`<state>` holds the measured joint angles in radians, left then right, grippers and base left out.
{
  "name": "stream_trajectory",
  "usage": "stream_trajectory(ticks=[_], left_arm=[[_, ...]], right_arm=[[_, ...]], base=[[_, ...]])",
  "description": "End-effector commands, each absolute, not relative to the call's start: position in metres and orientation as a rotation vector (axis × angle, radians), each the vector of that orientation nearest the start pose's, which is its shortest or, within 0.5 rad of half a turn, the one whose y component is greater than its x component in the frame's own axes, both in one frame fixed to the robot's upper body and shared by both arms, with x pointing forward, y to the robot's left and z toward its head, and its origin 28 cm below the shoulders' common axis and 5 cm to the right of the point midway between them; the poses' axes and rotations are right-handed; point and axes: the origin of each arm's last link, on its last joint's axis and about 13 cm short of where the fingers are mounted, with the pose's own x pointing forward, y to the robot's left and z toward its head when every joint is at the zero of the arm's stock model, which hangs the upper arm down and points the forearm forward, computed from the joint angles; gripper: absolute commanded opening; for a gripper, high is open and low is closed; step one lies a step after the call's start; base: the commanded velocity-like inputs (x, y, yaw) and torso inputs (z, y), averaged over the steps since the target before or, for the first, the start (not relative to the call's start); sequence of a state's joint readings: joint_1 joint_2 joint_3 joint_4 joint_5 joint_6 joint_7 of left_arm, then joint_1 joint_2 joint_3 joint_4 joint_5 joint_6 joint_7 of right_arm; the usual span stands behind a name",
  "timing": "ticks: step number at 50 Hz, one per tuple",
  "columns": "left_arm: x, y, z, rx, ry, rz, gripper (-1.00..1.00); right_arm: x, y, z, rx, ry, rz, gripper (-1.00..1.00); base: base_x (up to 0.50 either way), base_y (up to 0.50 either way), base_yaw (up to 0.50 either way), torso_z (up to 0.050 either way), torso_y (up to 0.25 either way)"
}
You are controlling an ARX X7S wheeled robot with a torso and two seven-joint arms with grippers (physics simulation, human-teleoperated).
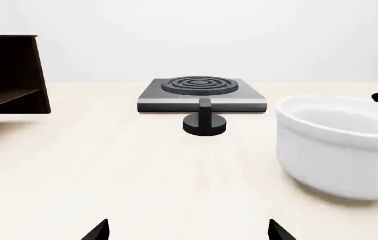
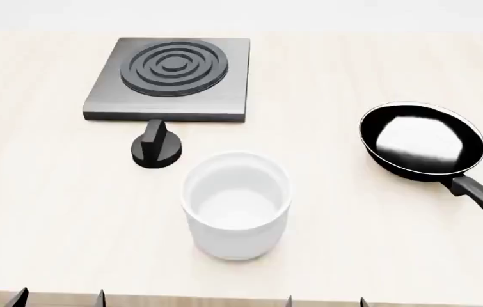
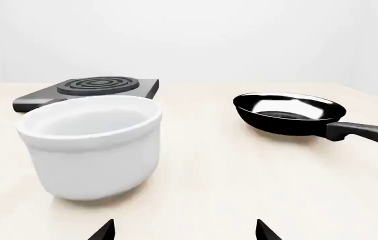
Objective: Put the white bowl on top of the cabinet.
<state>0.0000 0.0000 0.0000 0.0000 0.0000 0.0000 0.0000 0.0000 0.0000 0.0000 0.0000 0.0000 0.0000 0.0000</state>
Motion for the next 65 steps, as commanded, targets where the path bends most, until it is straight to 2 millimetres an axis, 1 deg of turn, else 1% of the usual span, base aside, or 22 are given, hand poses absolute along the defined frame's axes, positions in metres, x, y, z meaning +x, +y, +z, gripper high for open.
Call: stream_trajectory(ticks=[1, 13, 17, 21, 22, 25, 27, 34, 38, 41, 45, 46, 49, 50, 51, 52, 53, 54, 55, 58, 63, 65], left_arm=[[0.21, 0.205, 0.013, -0.02, 0.004, -0.007, 1.0], [0.209, 0.205, 0.012, -0.029, 0.011, -0.009, 1.0], [0.209, 0.208, 0.013, -0.07, -0.001, 0.002, 1.0], [0.208, 0.209, 0.014, -0.064, -0.004, 0.009, 1.0], [0.208, 0.209, 0.014, -0.059, -0.006, 0.012, 1.0], [0.207, 0.211, 0.015, -0.049, -0.008, 0.026, 1.0], [0.206, 0.215, 0.016, -0.052, -0.011, 0.046, 1.0], [0.202, 0.222, 0.021, -0.041, -0.025, 0.088, 1.0], [0.2, 0.225, 0.024, -0.046, -0.037, 0.107, 1.0], [0.198, 0.229, 0.028, -0.061, -0.058, 0.123, 1.0], [0.19, 0.246, 0.03, -0.08, -0.089, 0.208, 1.0], [0.187, 0.256, 0.027, -0.101, -0.1, 0.252, 1.0], [0.175, 0.268, 0.03, -0.128, -0.12, 0.336, 1.0], [0.165, 0.279, 0.032, -0.159, -0.147, 0.415, 1.0], [0.165, 0.279, 0.032, -0.159, -0.147, 0.415, 1.0], [0.151, 0.29, 0.033, -0.206, -0.182, 0.49, 1.0], [0.148, 0.293, 0.033, -0.213, -0.189, 0.513, 1.0], [0.138, 0.301, 0.035, -0.232, -0.212, 0.564, 1.0], [0.133, 0.305, 0.035, -0.239, -0.223, 0.592, 1.0], [0.123, 0.311, 0.038, -0.238, -0.242, 0.632, 1.0], [0.114, 0.315, 0.045, -0.221, -0.267, 0.654, 1.0], [0.11, 0.316, 0.048, -0.259, -0.295, 0.642, 1.0]], right_arm=[[0.21, -0.096, 0.012, 0.003, 0.002, 0.011, 1.0], [0.208, -0.095, 0.013, 0.004, -0.001, 0.03, 1.0], [0.207, -0.094, 0.013, 0.01, -0.001, 0.043, 1.0], [0.206, -0.094, 0.014, 0.014, 0.012, 0.044, 1.0], [0.206, -0.093, 0.016, -0.032, 0.016, 0.041, 1.0], [0.205, -0.093, 0.029, 0.003, -0.018, 0.037, 1.0], [0.204, -0.094, 0.043, 0.015, -0.052, 0.005, 1.0], [0.198, -0.092, 0.071, 0.026, -0.12, -0.004, 1.0], [0.195, -0.092, 0.084, 0.047, -0.147, -0.011, 1.0], [0.194, -0.091, 0.084, 0.039, -0.154, -0.004, 1.0], [0.196, -0.093, 0.076, 0.034, -0.137, -0.007, 1.0], [0.197, -0.093, 0.074, 0.032, -0.131, -0.006, 1.0], [0.196, -0.093, 0.075, 0.031, -0.132, -0.002, 1.0], [0.196, -0.092, 0.075, 0.032, -0.132, -0.002, 1.0], [0.196, -0.092, 0.075, 0.032, -0.132, -0.002, 1.0], [0.196, -0.092, 0.074, 0.033, -0.13, 0.001, 1.0], [0.197, -0.092, 0.074, 0.036, -0.129, 0.002, 1.0], [0.196, -0.091, 0.074, 0.038, -0.132, 0.003, 1.0], [0.196, -0.091, 0.075, 0.038, -0.134, 0.004, 1.0], [0.195, -0.09, 0.078, 0.043, -0.144, 0.007, 1.0], [0.194, -0.09, 0.082, 0.047, -0.16, 0.012, 1.0], [0.194, -0.09, 0.083, 0.05, -0.162, 0.011, 1.0]], base=[[0.0, 0.0, 0.0, 0.0, 0.0], [0.0, 0.0, 0.0, 0.0, 0.0], [0.0, 0.0, 0.0, 0.0, 0.0], [0.0, 0.0, 0.0, 0.0, 0.0], [0.0, 0.0, 0.0, 0.0, 0.0], [0.0, 0.0, 0.0, 0.0, 0.0], [0.0, 0.0, 0.0, 0.0, 0.0], [0.0, 0.0, 0.0, 0.0, 0.0], [0.0, 0.0, 0.0, 0.0, 0.0], [0.0, 0.0, 0.0, 0.0, 0.0], [0.0, 0.0, 0.0, 0.0, 0.0], [0.0, 0.0, 0.0, 0.0, 0.0], [0.0, 0.0, 0.0, 0.0, 0.0], [0.0, 0.0, 0.0, 0.0, 0.0], [0.0, 0.0, 0.0, 0.0, 0.0], [0.0, 0.0, 0.0, 0.0, 0.0], [0.0, 0.0, 0.0, 0.0, 0.0], [0.0, 0.0, 0.0, 0.0, 0.0], [0.0, 0.0, 0.0, 0.0, 0.0], [0.0, 0.0, 0.0, 0.0, 0.0], [0.0, 0.0, 0.0, 0.0, 0.0], [0.0, 0.0, 0.0, 0.0, 0.0]])
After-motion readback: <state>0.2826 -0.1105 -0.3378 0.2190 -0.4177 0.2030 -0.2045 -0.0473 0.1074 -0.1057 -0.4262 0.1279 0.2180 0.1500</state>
